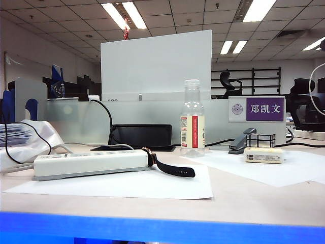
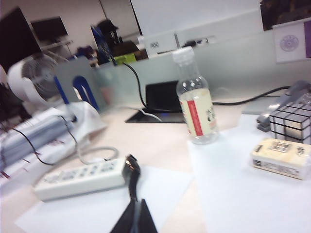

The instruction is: Press the button on the power strip.

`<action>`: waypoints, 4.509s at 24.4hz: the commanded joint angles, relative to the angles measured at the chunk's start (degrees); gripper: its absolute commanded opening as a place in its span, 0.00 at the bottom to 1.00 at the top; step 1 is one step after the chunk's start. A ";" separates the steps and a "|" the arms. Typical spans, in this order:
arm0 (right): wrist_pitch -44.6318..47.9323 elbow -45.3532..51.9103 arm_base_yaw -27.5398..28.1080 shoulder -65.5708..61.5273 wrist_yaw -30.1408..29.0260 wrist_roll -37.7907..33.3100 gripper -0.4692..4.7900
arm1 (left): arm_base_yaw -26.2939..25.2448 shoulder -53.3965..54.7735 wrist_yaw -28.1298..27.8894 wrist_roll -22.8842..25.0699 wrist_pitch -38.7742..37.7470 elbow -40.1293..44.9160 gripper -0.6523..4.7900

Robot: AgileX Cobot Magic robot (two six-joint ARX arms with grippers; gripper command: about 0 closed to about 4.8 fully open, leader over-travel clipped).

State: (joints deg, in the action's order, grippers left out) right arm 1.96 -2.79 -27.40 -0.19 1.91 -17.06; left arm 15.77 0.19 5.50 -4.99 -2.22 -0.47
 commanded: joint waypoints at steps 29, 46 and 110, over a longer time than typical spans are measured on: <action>-3.67 0.04 12.02 0.09 0.94 13.25 0.10 | -0.04 -0.07 -8.28 5.86 -1.57 -0.07 0.11; -3.67 0.04 12.02 0.09 0.94 13.25 0.10 | -0.04 -0.07 -8.28 5.86 -1.55 -0.07 0.11; -3.69 0.04 12.02 0.09 0.94 13.25 0.10 | -21.27 -0.07 0.90 0.09 -1.55 -0.07 0.11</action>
State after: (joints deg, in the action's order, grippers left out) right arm -2.48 -2.55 -15.33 -0.16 2.85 -3.97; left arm -5.61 0.19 6.59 -4.78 -3.95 -0.47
